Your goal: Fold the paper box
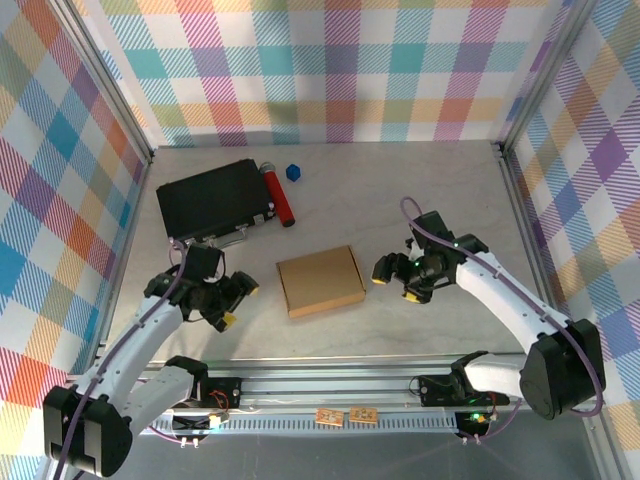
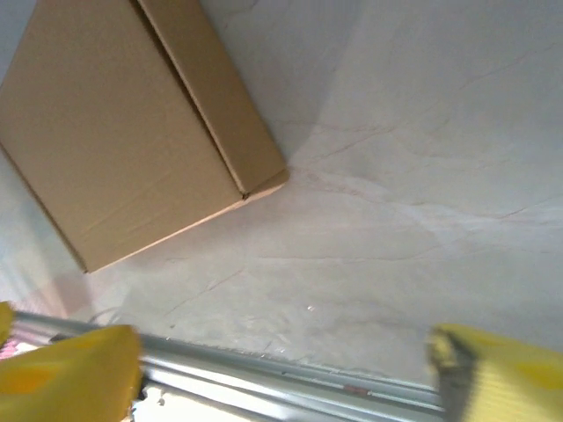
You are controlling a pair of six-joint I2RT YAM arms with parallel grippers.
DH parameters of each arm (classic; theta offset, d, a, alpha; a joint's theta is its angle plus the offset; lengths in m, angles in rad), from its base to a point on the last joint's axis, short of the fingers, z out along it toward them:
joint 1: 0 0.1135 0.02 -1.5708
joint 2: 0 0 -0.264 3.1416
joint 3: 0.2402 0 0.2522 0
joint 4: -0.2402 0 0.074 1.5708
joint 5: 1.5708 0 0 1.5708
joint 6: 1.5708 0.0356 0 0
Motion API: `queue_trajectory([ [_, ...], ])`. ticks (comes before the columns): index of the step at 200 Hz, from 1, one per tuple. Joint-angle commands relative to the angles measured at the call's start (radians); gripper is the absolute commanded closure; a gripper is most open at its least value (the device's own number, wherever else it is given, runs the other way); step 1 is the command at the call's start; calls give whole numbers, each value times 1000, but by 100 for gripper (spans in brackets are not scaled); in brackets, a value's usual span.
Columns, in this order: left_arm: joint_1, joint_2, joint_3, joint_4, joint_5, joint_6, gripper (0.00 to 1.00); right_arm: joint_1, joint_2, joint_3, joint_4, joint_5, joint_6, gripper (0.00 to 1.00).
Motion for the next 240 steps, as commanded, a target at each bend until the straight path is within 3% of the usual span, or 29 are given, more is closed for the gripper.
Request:
queue_trajectory([
  [1,35,56,156,-26,-83,108,0,-9,-6,128,-70,206,-78,1],
  [18,65,76,250,11,-128,151,0,-9,-63,191,3,257,-194,1],
  [29,71,72,310,0,-221,184,0,-9,-114,211,37,324,-232,1],
  [39,68,57,360,-52,-380,211,0,-9,-156,208,44,496,-214,1],
  [56,15,-24,343,-135,-819,164,0,-9,-263,45,215,720,-364,1],
  [70,12,-142,195,24,-960,282,0,-11,-368,-182,508,771,-589,1],
  [84,14,-215,-27,322,-918,575,0,-14,-433,-372,741,758,-731,1],
  [98,30,-218,-92,361,-918,635,0,-35,-438,-472,816,759,-683,1],
  [112,74,-191,-153,456,-796,735,0,-63,-416,-503,800,693,-646,1],
  [125,98,-157,-210,535,-758,735,0,-74,-370,-524,824,684,-652,1],
  [140,122,-111,-290,738,-670,769,0,-102,-298,-569,954,685,-643,1],
  [151,129,-53,-314,837,-702,767,0,-136,-212,-581,1047,675,-608,1],
  [184,203,206,-357,1217,-634,801,0,-243,51,-483,1232,407,-707,1],
  [224,253,498,-247,1481,-508,875,0,-362,285,-353,1345,243,-757,1],
  [240,248,538,-209,1437,-472,896,0,-433,275,-422,1451,180,-688,1],
])
